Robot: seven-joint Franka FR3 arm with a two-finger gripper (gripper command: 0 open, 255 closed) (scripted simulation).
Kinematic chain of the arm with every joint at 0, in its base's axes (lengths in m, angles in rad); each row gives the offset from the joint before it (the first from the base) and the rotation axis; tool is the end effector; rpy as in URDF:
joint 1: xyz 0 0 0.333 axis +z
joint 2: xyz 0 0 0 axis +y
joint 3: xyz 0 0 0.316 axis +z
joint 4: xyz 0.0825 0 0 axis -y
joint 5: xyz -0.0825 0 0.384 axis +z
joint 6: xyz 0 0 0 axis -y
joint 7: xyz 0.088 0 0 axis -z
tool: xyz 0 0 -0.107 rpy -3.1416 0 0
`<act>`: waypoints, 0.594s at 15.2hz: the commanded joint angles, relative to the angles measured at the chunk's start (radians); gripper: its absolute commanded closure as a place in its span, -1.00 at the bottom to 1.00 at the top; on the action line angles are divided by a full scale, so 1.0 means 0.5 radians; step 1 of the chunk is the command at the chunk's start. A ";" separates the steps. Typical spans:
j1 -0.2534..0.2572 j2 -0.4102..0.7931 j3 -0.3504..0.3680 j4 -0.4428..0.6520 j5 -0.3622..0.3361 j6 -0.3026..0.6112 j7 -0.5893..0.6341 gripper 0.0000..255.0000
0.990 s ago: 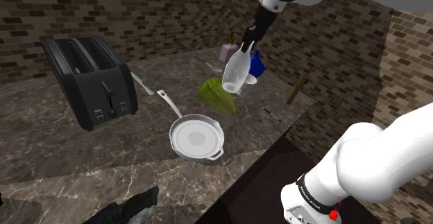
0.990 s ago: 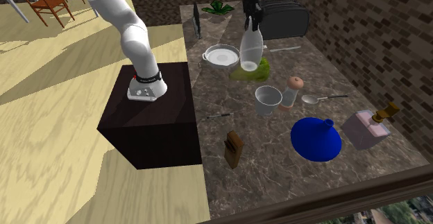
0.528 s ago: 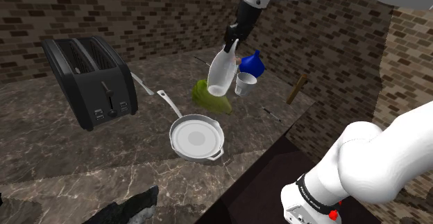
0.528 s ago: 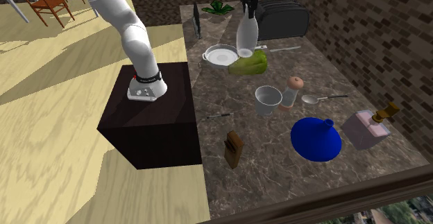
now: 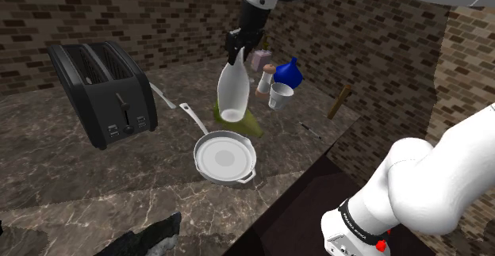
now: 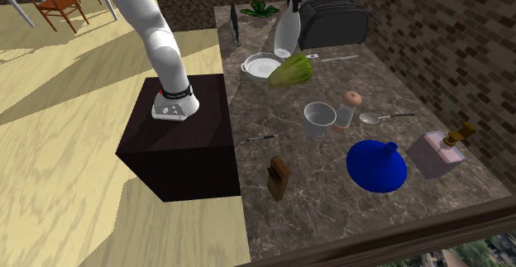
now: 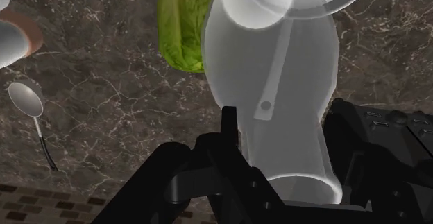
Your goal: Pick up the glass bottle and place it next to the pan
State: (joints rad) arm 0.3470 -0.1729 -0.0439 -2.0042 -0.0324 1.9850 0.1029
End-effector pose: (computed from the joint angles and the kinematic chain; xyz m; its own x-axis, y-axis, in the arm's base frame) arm 0.4998 0.1528 0.5470 0.9660 0.2076 0.1545 0.2089 -0.9779 0.0079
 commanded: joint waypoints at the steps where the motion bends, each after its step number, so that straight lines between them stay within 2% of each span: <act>1: 0.038 0.049 0.055 0.054 -0.003 -0.010 0.096 1.00; 9: 0.191 0.359 0.244 0.415 -0.052 -0.076 0.451 1.00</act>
State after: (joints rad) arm 0.4337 -0.0125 0.0688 -1.8177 -0.0547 1.9492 0.3077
